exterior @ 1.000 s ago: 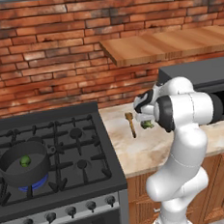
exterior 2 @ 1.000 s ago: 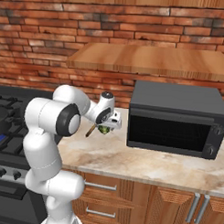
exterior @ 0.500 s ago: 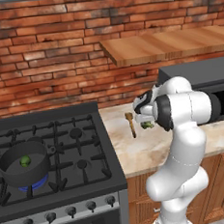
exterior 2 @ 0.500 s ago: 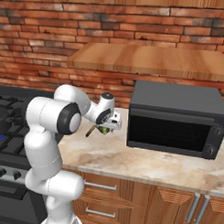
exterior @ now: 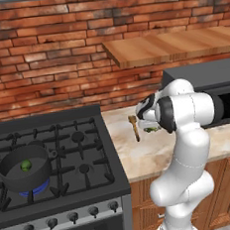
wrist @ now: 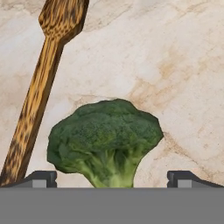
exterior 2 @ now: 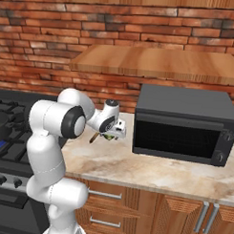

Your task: Put the avocado and broccoli in the pot. Retrieve the spatula and lightly stir the vegetables in the pot.

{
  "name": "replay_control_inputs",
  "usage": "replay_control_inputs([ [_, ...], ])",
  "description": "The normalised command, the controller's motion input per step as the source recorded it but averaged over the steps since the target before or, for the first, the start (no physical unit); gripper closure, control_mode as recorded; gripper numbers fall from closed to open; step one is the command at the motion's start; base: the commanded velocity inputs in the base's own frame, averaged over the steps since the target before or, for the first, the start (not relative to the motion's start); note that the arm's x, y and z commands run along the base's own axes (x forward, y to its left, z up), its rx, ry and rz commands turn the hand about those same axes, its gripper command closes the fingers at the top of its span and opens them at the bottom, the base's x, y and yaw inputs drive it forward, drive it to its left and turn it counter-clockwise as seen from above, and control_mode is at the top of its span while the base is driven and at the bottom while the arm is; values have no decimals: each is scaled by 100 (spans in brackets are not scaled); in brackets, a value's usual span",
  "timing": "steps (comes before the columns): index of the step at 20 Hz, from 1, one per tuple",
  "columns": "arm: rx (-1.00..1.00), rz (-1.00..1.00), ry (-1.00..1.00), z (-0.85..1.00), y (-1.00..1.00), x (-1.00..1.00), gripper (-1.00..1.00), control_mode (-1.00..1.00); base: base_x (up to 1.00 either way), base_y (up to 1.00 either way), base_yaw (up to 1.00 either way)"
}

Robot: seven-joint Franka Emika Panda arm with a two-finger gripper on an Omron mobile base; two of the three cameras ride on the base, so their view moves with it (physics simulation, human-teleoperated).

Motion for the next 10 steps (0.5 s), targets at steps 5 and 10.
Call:
replay_control_inputs([
  [5, 0, 0, 0, 0, 0, 0, -100, -100, 0, 0, 0],
  [10, 0, 0, 0, 0, 0, 0, 100, -100, 0, 0, 0],
])
